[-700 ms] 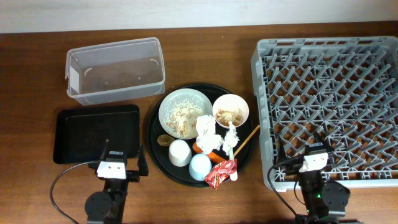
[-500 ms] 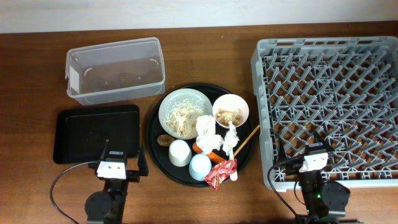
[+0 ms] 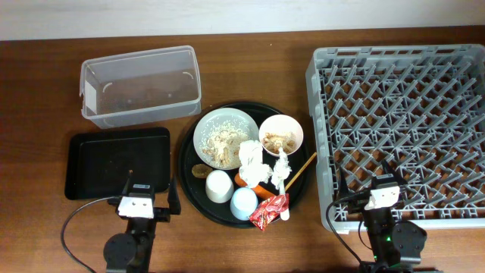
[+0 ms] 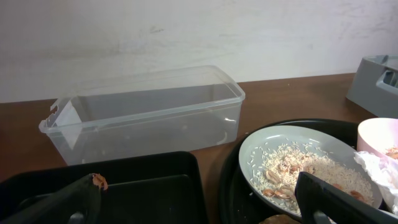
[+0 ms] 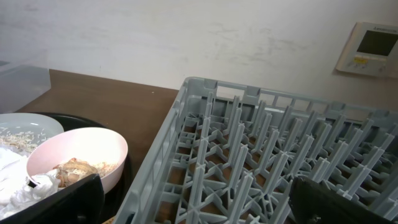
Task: Sort waste into correct bins and load items into the dishwasher rack
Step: 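Move the left gripper toward the white tissues on the platter, then grasp the white tissues with the left gripper and lift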
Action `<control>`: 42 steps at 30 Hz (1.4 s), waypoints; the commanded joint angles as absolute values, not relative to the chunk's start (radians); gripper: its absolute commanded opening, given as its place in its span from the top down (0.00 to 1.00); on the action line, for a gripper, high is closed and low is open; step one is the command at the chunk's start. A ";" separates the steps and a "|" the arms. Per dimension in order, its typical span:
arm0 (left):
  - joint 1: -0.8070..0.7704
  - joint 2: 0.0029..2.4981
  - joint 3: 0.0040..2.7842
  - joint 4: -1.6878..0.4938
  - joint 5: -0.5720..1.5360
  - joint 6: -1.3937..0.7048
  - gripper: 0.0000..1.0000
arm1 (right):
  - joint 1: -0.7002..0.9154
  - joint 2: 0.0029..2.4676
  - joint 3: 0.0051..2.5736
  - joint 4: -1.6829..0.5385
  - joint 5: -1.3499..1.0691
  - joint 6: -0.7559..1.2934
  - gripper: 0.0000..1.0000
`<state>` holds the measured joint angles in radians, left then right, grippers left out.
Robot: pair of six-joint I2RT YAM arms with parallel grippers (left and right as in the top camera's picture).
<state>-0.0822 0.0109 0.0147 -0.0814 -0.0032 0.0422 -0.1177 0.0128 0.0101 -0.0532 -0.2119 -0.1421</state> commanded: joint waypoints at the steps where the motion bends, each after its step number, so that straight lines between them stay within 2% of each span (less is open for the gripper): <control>1: -0.080 0.005 0.009 -0.083 0.011 0.058 0.01 | -0.112 0.006 0.006 -0.060 -0.221 -0.146 0.02; 22: -0.080 0.005 0.009 -0.083 0.011 0.058 0.01 | -0.112 0.006 0.006 -0.058 -0.225 -0.145 0.02; 25: -0.080 0.005 0.014 -0.081 0.013 0.048 0.01 | -0.112 0.006 0.012 -0.068 -0.231 0.052 0.02; 30: -0.080 0.088 0.192 -0.286 0.012 0.046 0.01 | -0.112 0.038 0.242 -0.363 -0.233 0.061 0.02; 32: -0.080 0.219 0.330 -0.365 0.012 0.038 0.01 | -0.112 0.116 0.379 -0.492 -0.233 0.061 0.02; 39: -0.080 0.743 0.769 -0.683 0.118 0.039 0.01 | -0.112 0.558 0.755 -0.902 -0.233 0.060 0.02; 41: -0.080 0.848 0.878 -0.829 0.179 0.038 0.01 | -0.112 0.673 0.808 -0.984 -0.233 0.061 0.02; 42: -0.081 0.858 0.884 -0.831 0.204 0.039 0.01 | -0.112 0.702 0.813 -0.996 -0.233 0.061 0.02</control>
